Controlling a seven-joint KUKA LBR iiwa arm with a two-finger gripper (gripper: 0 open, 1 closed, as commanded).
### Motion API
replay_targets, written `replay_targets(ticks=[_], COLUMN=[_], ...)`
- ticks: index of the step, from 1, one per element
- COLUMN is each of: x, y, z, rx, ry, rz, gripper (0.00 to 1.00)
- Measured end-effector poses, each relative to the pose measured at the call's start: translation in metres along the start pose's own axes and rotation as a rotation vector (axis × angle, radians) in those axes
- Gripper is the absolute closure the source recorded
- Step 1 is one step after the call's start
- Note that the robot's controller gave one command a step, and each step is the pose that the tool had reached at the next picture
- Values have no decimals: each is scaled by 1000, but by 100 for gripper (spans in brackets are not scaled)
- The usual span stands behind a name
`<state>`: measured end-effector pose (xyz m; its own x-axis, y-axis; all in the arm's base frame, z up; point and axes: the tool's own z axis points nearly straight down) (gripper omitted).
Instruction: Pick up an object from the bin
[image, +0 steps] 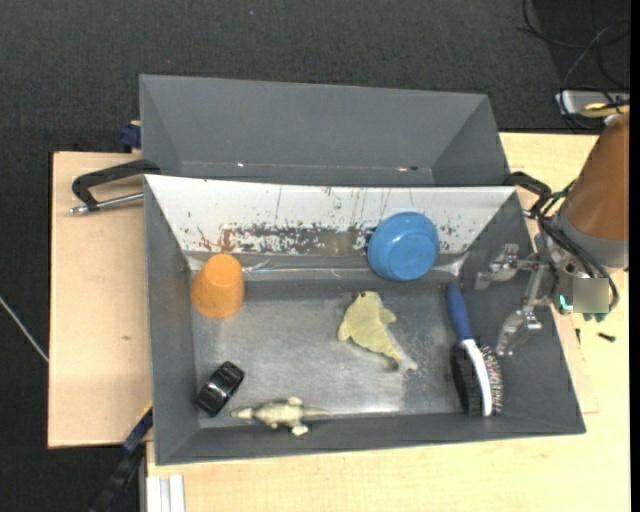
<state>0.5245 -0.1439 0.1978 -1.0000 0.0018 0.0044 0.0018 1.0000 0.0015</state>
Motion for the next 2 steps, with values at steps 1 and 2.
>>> replay_targets(ticks=[1, 2], x=[-75, -70], y=[11, 1], z=[106, 102], rx=[-4, -9], ry=[-8, -23], rz=[-206, -283], gripper=[0, 0])
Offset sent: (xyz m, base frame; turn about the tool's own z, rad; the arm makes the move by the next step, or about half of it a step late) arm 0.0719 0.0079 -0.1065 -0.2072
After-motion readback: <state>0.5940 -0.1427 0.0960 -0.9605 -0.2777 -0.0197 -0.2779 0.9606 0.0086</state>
